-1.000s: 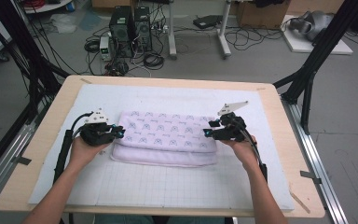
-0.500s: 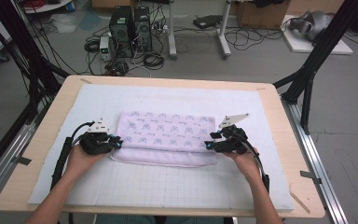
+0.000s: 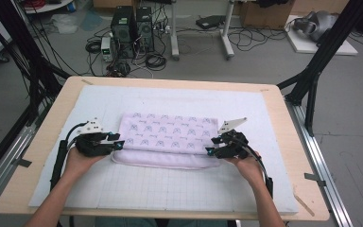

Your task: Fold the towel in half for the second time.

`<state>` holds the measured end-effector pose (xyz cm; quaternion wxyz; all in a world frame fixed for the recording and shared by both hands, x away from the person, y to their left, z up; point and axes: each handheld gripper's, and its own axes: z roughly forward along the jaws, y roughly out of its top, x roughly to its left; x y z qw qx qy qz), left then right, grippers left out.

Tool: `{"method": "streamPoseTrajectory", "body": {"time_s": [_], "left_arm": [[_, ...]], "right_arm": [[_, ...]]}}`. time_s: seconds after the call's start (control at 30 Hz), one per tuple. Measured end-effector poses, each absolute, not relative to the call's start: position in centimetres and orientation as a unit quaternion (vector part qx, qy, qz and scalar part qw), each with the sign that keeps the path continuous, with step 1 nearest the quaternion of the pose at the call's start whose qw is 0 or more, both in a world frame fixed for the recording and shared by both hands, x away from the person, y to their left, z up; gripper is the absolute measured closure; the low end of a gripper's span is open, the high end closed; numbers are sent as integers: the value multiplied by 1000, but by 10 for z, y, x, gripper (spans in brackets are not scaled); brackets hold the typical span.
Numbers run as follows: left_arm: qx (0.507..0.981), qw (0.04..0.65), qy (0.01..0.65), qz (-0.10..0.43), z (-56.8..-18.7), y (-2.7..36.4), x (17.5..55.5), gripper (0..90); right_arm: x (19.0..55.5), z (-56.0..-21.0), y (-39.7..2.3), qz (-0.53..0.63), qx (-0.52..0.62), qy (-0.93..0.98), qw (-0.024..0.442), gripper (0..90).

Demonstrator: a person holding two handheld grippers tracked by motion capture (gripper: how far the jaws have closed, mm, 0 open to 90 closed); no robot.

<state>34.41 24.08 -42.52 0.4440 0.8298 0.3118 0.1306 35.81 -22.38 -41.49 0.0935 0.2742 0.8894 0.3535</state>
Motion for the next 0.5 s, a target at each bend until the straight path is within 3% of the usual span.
{"method": "streamPoseTrajectory", "body": {"time_s": [0.3,0.43,0.5], "left_arm": [[852,399,307,141,-440,237,342,603],[854,389,307,160,-441,235,341,687],[852,387,311,168,-440,237,342,788]], "right_arm": [[346,-435,-235,365,279,883,98,541],[345,-437,-234,361,270,885,116,668],[347,-436,-234,359,274,885,117,766]]}}
